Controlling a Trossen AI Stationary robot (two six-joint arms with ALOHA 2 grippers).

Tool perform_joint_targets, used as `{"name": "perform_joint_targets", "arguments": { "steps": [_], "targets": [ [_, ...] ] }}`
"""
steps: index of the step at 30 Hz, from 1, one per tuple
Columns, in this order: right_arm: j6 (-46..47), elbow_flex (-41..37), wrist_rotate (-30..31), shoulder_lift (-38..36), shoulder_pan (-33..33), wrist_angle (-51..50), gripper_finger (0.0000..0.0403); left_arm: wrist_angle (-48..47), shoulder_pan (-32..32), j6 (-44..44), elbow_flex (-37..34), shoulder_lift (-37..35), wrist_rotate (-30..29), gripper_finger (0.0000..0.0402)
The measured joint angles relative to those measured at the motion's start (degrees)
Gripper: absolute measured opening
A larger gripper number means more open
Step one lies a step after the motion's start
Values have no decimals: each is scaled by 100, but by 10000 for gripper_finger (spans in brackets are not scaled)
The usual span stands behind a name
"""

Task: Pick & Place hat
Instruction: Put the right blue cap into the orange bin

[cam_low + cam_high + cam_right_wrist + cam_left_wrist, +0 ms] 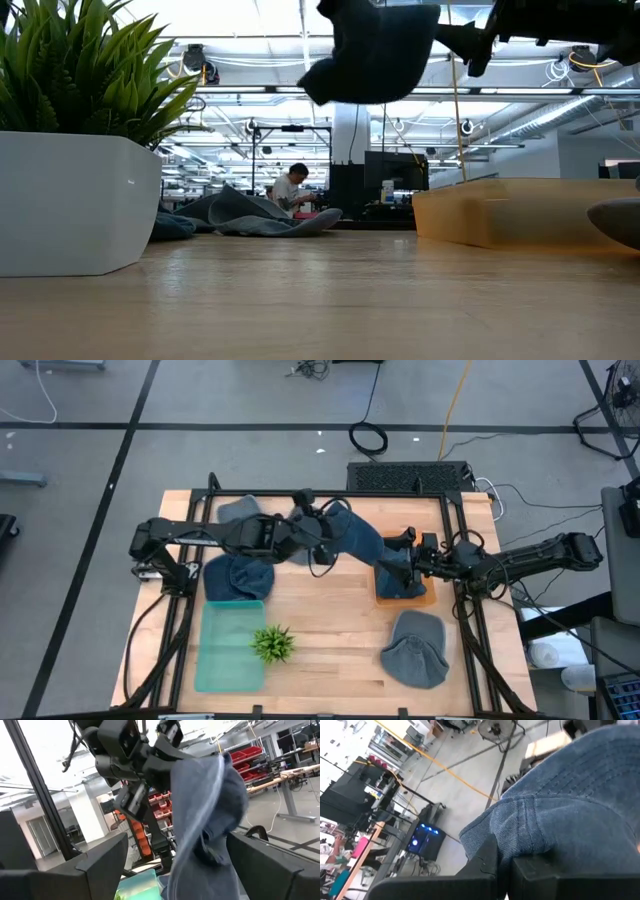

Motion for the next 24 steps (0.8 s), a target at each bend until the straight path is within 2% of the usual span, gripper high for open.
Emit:
{"name": "perform_joint_targets", "arguments": {
  "steps": [7, 13, 19, 24],
  "targets": [
    [87, 0, -2, 0, 0, -55, 316, -35, 2, -216, 3, -9, 298, 6],
    [109, 0, -1, 0, -2, -99, 267, -75, -7, -285, -2, 128, 506, 6],
    [328, 0, -2, 0, -26, -131, 184, -37, 1, -243, 5, 232, 423, 6],
    [403, 0, 6, 0, -37, -141, 72, 2, -1, -237, 5, 220, 417, 10]
  ]
}}
